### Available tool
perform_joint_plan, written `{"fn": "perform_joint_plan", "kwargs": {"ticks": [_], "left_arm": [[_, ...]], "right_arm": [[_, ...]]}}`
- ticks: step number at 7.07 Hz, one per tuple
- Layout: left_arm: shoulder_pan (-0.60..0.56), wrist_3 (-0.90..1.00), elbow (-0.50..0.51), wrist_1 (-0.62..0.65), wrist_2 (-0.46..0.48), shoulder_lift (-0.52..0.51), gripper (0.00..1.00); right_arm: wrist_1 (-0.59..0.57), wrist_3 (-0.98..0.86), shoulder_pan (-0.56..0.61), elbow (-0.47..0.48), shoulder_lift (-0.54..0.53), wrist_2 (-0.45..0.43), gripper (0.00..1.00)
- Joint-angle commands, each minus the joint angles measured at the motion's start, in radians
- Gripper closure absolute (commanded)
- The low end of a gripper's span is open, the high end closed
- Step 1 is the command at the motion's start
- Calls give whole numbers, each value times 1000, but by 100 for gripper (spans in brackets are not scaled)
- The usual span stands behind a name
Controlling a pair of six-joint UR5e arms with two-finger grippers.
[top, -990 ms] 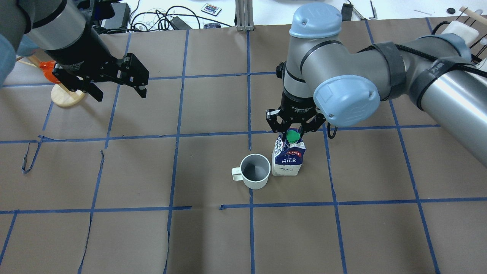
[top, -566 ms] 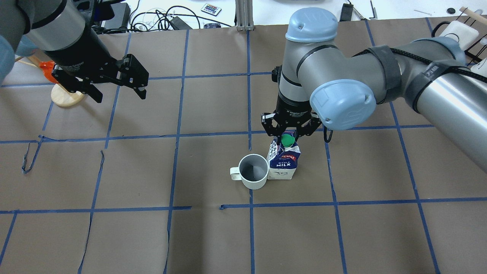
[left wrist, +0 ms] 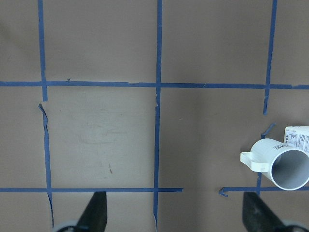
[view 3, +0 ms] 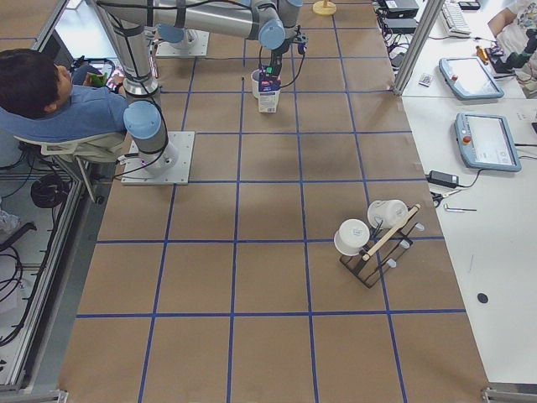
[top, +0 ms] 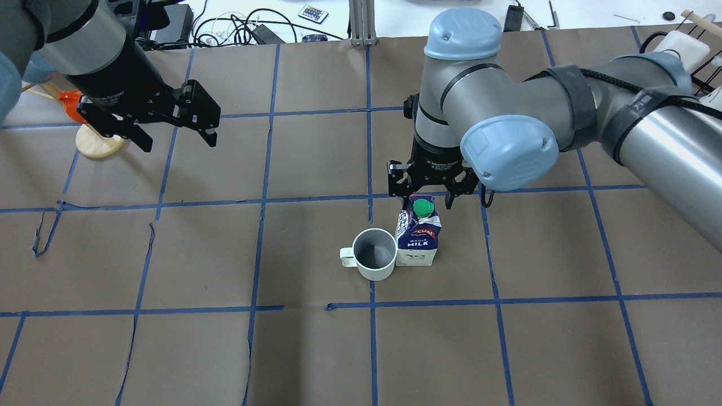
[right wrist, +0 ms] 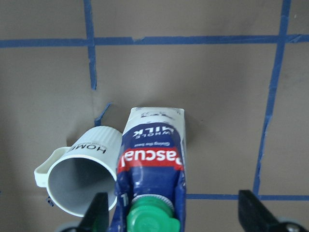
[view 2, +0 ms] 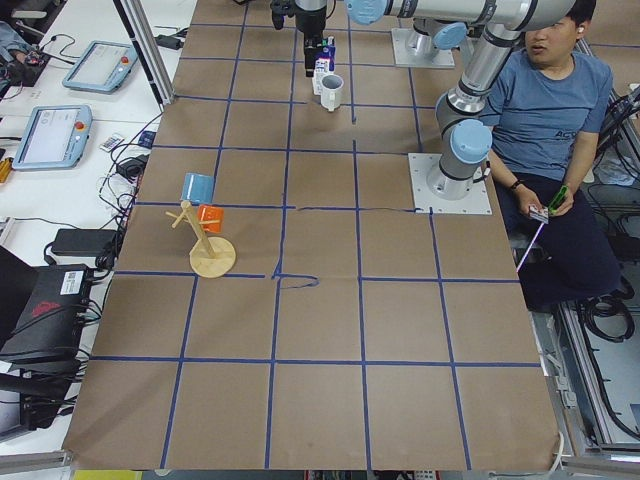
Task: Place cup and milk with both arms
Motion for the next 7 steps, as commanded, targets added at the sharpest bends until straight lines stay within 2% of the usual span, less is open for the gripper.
{"fn": "perform_joint_plan", "kwargs": {"ticks": [1,2,4,5,7], "left_arm": [[0,10,0,0,1,-2,0],[2,10,0,-1,1,-2,0],[20,10,0,2,1,-2,0],[23,10,0,2,-2,-2,0],[22,7,0,2,-5,-2,0]], "right_arm": [[16,-19,-38,-55,-23,-97,0],[13,-17,-56,-66,-63,-100,0],[37,-35,-186,-70,-112,-117,0],[39,-140,-207,-73,-138,-122,0],[45,-182,-251,-85,-165,-122,0]]}}
